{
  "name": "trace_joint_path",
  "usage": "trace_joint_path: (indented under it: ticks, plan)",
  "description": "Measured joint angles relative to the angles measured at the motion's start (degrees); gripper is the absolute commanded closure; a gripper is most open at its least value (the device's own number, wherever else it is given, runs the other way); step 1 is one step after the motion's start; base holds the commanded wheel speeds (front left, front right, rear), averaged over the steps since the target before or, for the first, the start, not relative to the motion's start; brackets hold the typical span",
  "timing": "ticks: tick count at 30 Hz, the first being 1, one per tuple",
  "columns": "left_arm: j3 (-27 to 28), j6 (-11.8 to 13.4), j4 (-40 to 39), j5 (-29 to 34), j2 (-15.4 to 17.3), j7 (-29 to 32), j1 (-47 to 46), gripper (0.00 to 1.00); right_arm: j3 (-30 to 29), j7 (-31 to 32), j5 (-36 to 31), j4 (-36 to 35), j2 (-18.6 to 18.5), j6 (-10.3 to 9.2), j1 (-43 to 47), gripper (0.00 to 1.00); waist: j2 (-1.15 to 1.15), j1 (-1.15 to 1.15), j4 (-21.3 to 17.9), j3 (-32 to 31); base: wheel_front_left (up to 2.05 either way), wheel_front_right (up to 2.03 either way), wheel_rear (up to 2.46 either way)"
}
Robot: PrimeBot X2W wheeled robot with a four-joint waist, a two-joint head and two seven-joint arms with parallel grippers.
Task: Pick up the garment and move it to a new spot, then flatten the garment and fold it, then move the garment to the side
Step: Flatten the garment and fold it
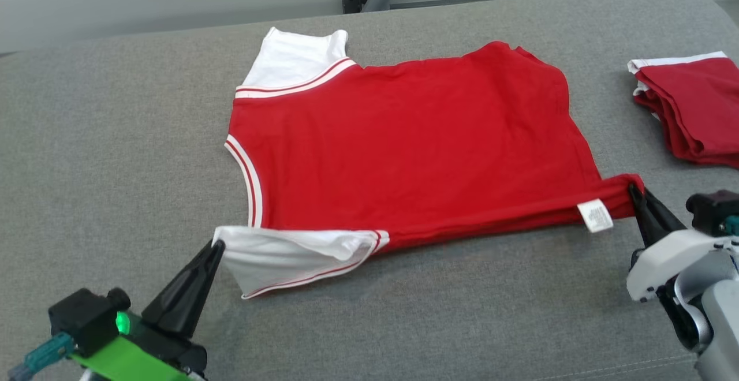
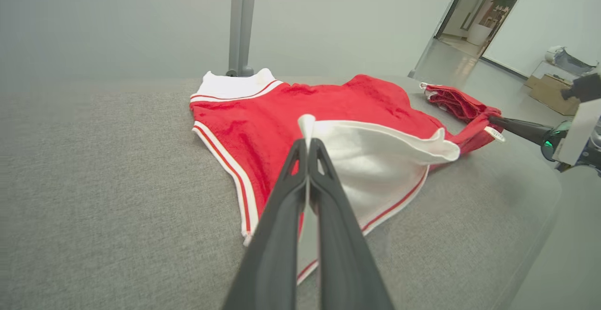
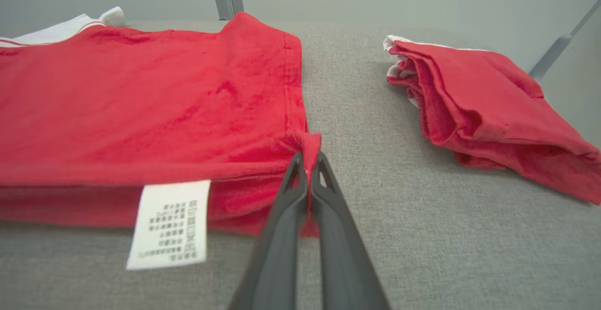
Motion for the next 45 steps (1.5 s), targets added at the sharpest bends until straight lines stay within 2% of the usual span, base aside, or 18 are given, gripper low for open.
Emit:
trace_joint_path:
  ticks: [8, 12, 22, 23, 24, 25, 26, 31, 37, 41, 45]
  plan:
    - [-5.28, 0.00, 7.65, 0.69, -2.60, 0.00, -13.22, 1.00, -1.67, 1.65, -4.10, 7.46, 4.37, -0.01, -9.38, 1.00, 0.00, 0.00, 0.23, 3.47, 0.00, 0.00, 0.00]
    - [-7.47, 0.00, 11.81, 1.74, -3.34, 0.00, -18.96, 1.00, -2.37, 0.85, -6.08, 10.56, 5.34, -0.01, -12.76, 1.00, 0.00, 0.00, 0.72, 5.46, 0.00, 0.00, 0.00]
    - [-6.89, 0.00, 16.62, 6.67, -5.77, 0.00, -24.35, 1.00, -4.19, -3.32, -9.92, 16.28, 8.33, -0.01, -17.65, 1.00, 0.00, 0.00, 1.65, 9.76, 0.00, 0.00, 0.00]
    - [-6.94, 0.00, 17.02, 6.56, -5.98, 0.01, -24.37, 1.00, -4.15, -3.81, -10.26, 16.86, 8.57, -0.01, -17.96, 0.82, 0.00, 0.00, 1.67, 10.07, 0.00, 0.00, 0.00]
    - [-7.09, 0.00, 17.48, 6.59, -6.15, 0.00, -24.55, 1.00, -4.15, -4.24, -10.54, 17.49, 8.67, -0.01, -18.27, 0.55, 0.00, 0.01, 1.67, 10.32, 0.00, 0.00, 0.00]
    - [-7.20, 0.00, 18.02, 6.71, -6.28, 0.01, -24.82, 0.68, -4.12, -4.71, -10.90, 18.11, 8.71, -0.01, -18.53, 0.00, 0.00, 0.01, 1.67, 10.52, 0.00, 0.00, 0.00]
    - [-6.75, 0.00, 18.48, 6.72, -6.64, 0.01, -24.99, 0.00, -4.21, -5.27, -11.24, 18.62, 8.78, -0.01, -18.75, 0.00, 0.00, 0.01, 1.68, 10.67, 0.00, 0.00, 0.00]
    - [-1.83, 0.00, 18.27, 6.99, -8.44, 0.01, -24.85, 0.00, -6.38, -8.18, -11.58, 18.63, 9.39, -0.01, -18.88, 0.00, 0.00, 0.01, 1.97, 10.60, 0.00, 0.00, 0.00]
    - [4.32, 0.00, 15.97, 3.67, -10.05, 0.00, -17.11, 0.00, -11.62, -8.99, -11.90, 10.18, 9.38, -0.01, -13.56, 0.00, 0.00, 0.01, 2.24, 9.38, 0.00, 0.00, 0.00]
    - [4.21, 0.00, 14.90, -0.90, -10.25, 0.00, -11.18, 0.00, -13.40, -9.04, -10.23, 4.05, 9.83, -0.01, -8.06, 0.00, 0.00, 0.01, 2.22, 8.41, 0.00, 0.00, 0.00]
    - [2.96, 0.00, 14.71, -5.35, -10.53, 0.13, -6.53, 0.00, -12.81, -9.04, -7.50, 1.55, 10.28, -0.01, -3.71, 0.00, 0.00, 0.01, 1.91, 7.76, 0.00, 0.00, 0.00]
